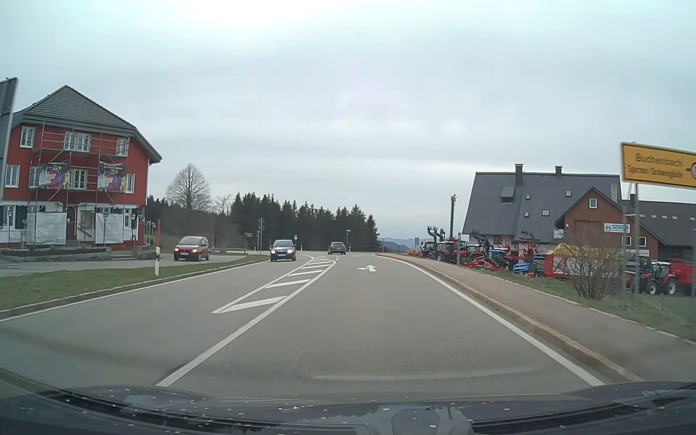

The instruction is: Follow the waypoints while adhering to traffic rules and regulations

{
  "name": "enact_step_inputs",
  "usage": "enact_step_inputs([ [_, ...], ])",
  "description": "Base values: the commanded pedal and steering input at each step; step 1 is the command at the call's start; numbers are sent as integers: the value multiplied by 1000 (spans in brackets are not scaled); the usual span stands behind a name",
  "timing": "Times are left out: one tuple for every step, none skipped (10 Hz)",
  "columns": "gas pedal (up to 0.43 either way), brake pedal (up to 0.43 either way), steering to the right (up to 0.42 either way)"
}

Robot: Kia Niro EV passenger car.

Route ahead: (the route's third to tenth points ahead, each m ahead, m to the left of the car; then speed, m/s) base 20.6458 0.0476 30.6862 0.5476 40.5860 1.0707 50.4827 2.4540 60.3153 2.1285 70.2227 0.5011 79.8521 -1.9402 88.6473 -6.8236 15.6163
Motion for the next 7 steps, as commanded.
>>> enact_step_inputs([
  [0,0,-6],
  [0,0,-8],
  [0,6,-10],
  [0,24,-12],
  [0,55,-12],
  [0,73,-13],
  [0,73,-13],
])
